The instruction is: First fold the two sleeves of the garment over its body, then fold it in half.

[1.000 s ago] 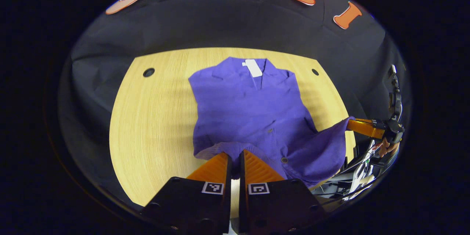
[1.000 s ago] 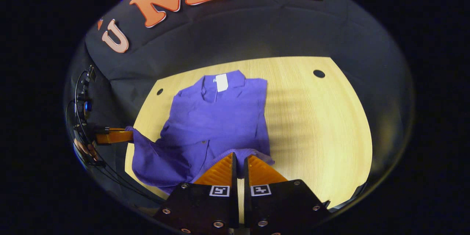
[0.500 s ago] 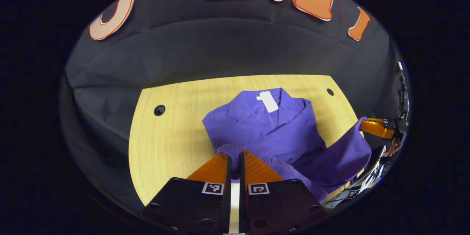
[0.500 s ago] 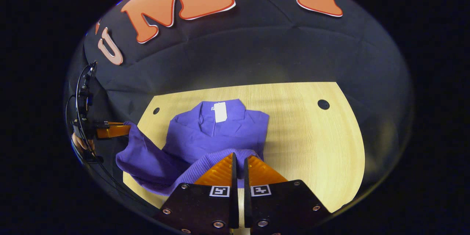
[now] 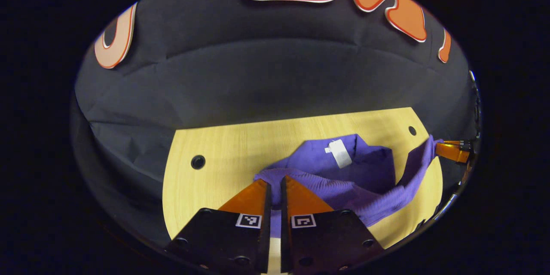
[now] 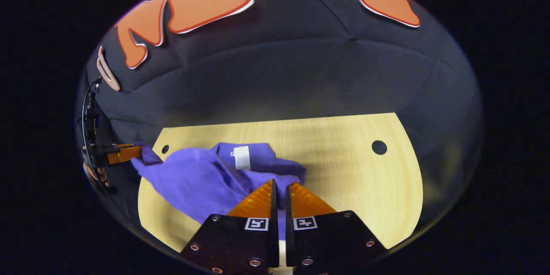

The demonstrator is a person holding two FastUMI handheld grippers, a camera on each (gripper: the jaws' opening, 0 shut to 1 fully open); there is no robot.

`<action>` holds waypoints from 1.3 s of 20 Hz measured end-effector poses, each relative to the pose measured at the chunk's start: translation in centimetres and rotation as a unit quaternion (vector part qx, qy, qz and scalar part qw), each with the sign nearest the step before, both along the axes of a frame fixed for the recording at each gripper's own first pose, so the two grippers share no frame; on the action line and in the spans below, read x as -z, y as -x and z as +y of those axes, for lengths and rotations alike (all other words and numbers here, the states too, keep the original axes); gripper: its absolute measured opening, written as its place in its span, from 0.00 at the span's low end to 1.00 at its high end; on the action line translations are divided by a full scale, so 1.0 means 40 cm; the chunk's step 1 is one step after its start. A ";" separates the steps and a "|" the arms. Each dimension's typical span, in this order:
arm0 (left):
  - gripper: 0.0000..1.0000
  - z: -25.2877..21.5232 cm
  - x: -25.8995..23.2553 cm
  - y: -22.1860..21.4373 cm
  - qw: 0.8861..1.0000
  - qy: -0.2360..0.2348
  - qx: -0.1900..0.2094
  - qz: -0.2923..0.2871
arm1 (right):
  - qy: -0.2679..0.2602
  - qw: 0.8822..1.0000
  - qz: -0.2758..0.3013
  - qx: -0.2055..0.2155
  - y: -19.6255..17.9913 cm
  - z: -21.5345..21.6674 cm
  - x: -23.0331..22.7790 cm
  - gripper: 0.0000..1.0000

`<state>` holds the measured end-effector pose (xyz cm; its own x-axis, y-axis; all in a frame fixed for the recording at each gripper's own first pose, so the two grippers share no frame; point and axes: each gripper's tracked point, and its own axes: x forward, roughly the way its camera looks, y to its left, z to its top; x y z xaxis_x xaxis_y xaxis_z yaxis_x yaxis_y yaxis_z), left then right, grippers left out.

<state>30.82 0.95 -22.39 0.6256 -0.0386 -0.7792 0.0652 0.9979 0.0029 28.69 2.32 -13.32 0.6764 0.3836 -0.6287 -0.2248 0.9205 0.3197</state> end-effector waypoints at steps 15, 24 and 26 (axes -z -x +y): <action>0.92 0.017 -0.138 -0.030 0.986 -0.028 -0.036 -0.160 | 0.032 0.994 -0.102 0.021 0.012 -0.046 -0.073 0.88; 0.96 -0.028 -0.309 0.151 0.968 0.008 -0.040 -0.246 | 0.077 0.967 -0.234 0.066 0.151 -0.120 -0.284 0.96; 0.96 -0.031 -0.356 0.190 0.961 0.009 -0.044 -0.273 | 0.068 0.959 -0.264 0.078 0.188 -0.136 -0.346 0.95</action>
<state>23.22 -0.28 -8.15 0.9426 0.0230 -0.3331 -0.0262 0.9996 -0.0049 21.19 -3.11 0.53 0.9567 0.1904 -0.2204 -0.1784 0.9812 0.0733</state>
